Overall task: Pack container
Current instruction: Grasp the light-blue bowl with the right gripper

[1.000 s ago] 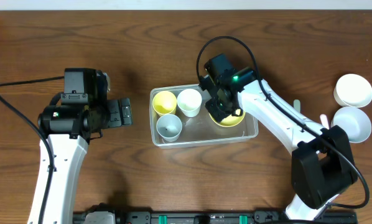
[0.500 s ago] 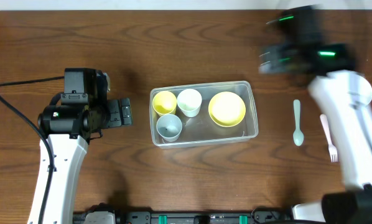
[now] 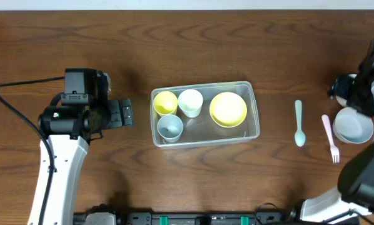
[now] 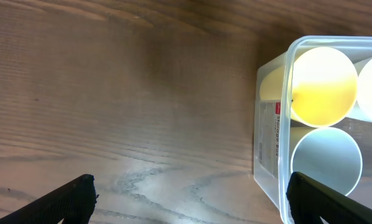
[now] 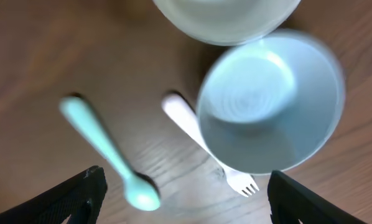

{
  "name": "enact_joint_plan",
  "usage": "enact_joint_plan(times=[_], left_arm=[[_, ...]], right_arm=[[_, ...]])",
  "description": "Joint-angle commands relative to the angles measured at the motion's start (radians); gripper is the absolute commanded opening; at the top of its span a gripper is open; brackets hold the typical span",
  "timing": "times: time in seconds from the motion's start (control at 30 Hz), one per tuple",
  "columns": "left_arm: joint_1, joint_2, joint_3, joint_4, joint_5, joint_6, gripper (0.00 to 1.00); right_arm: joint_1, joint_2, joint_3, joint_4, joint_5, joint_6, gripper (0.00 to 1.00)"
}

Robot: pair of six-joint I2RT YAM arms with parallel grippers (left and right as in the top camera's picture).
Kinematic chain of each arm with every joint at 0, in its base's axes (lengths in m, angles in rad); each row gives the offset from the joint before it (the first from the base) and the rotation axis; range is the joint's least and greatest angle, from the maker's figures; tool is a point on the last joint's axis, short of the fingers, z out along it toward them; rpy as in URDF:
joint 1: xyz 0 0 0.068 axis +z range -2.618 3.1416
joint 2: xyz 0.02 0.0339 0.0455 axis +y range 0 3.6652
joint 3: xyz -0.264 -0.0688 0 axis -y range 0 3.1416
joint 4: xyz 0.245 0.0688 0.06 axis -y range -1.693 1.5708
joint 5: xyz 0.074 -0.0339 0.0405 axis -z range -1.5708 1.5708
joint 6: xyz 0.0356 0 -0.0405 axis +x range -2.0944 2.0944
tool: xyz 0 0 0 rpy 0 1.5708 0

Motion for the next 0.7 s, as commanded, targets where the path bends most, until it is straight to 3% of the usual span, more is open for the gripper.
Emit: enact_joint_plan(times=[0.0,0.27,0.53,0.67], left_arm=[[0.002,-0.003,0.001,-0.001,0.011,-0.01,0.98],[0.002,-0.003,0.001,-0.001,0.011,-0.01,0.98],[0.002,-0.003,0.001,-0.002,0.011,-0.01,0.98],[0.002,-0.003,0.001,-0.002,0.011,-0.01,0.98]], right_arm=[[-0.035,0.041,-0.073,0.044,-0.019,0.037,0.84],[-0.064,0.074,-0.185,0.169,-0.034,0.03,0.8],[-0.064,0.075,-0.231,0.226,-0.034,0.03,0.53],[-0.064,0.075,-0.261,0.259,-0.034,0.03,0.49]])
